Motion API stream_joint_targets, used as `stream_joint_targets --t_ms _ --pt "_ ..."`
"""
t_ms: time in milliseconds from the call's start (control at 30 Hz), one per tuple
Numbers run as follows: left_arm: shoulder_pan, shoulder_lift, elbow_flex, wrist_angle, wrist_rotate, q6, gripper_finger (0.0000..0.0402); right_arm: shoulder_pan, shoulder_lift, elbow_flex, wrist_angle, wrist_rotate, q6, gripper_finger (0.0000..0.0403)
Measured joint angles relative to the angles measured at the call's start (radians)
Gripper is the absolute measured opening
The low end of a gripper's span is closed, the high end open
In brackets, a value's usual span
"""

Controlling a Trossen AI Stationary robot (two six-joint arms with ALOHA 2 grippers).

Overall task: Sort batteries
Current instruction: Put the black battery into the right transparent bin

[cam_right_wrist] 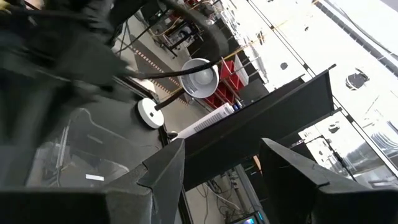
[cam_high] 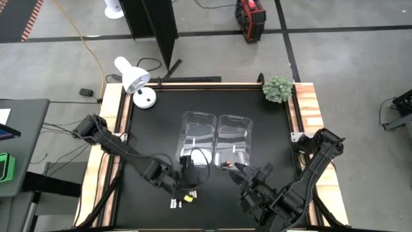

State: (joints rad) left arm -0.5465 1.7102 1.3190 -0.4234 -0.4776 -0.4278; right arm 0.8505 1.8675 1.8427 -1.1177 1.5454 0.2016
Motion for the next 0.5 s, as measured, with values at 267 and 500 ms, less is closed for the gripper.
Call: stream_joint_targets --t_ms 267,500 --pt "-0.017 0.144 0.000 -0.012 0.025 -0.163 0.0107 0.000 0.000 0.000 0.005 -0.002 0.000 0.0223" --pt "-0.004 0.215 -0.001 -0.058 0.028 -0.299 0.0107 0.000 0.000 0.000 0.005 -0.002 0.000 0.0223"
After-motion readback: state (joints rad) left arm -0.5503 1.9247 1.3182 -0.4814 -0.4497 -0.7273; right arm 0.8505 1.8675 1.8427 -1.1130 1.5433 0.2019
